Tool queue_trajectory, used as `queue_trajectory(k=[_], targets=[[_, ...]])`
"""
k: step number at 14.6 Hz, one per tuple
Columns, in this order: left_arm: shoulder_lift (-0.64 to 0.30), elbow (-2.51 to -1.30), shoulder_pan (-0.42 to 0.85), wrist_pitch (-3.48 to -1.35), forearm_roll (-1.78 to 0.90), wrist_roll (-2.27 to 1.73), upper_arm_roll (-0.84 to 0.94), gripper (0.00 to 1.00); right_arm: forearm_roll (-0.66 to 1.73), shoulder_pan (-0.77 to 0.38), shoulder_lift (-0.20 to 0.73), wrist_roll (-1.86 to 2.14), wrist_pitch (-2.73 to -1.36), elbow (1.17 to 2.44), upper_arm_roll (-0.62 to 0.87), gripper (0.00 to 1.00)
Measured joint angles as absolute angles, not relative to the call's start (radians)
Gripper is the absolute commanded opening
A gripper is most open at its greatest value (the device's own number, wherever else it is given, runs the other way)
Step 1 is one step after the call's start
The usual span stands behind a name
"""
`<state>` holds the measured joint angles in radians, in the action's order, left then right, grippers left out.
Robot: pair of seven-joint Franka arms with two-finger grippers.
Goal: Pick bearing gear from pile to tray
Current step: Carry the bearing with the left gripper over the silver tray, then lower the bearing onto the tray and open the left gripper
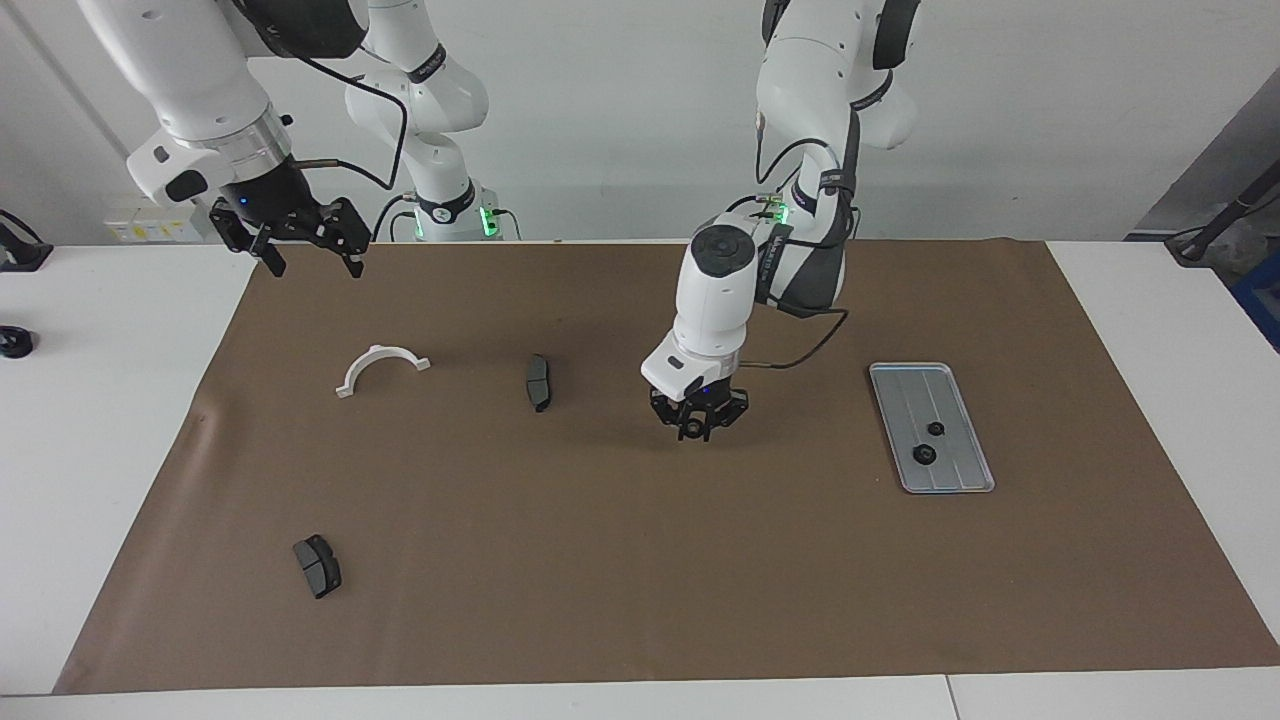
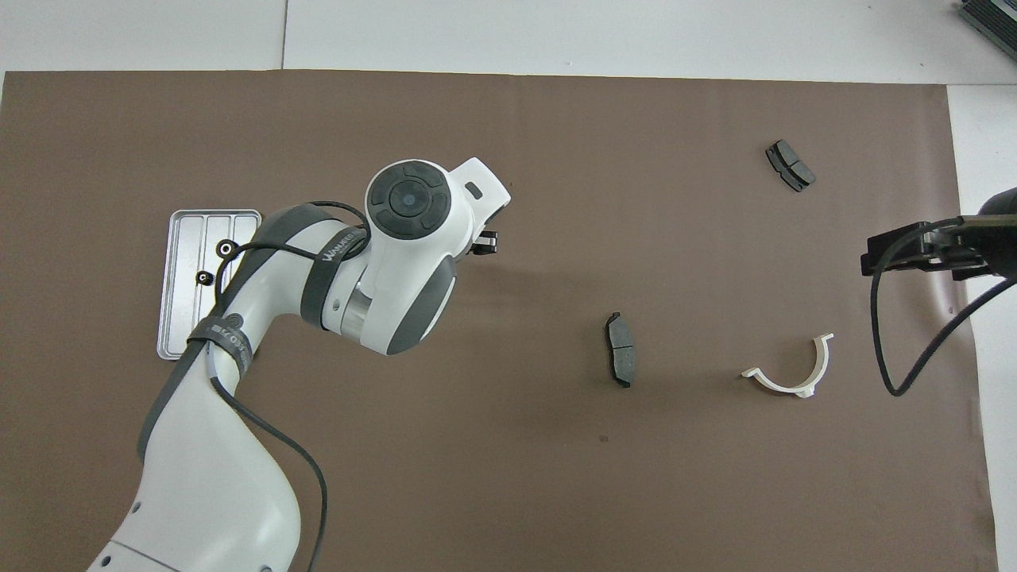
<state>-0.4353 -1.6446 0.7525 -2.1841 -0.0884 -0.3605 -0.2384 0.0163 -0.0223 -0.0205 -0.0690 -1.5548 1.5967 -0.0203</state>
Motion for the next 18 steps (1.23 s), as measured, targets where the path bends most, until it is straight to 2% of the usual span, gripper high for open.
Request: queue_trajectory(k=[9,12,15,18], targets=[[-0.175,-1.964,0.487,-2.186,-0.088,-0.013,-0.244,0.00,0.016,-0.022,-0.021,-0.069,-1.555,1.597,-0.020,1.00],[-0.104,-2.120,0.410,-2.298,-0.088,0.097,-0.244,0.00,0.016,-0.022,-0.021,-0.069,-1.555,1.597,-0.020,1.00],[-0.062,-2.241,0.362,-2.389,-0.088,0.158,-0.243,0.00,0.016,-0.022,-0.021,-0.069,-1.555,1.597,-0.020,1.00],[-0.044,-2.298,0.338,-2.441,-0.088,0.166,-0.243,0.00,0.016,-0.022,-0.021,-0.069,-1.555,1.597,-0.020,1.00]])
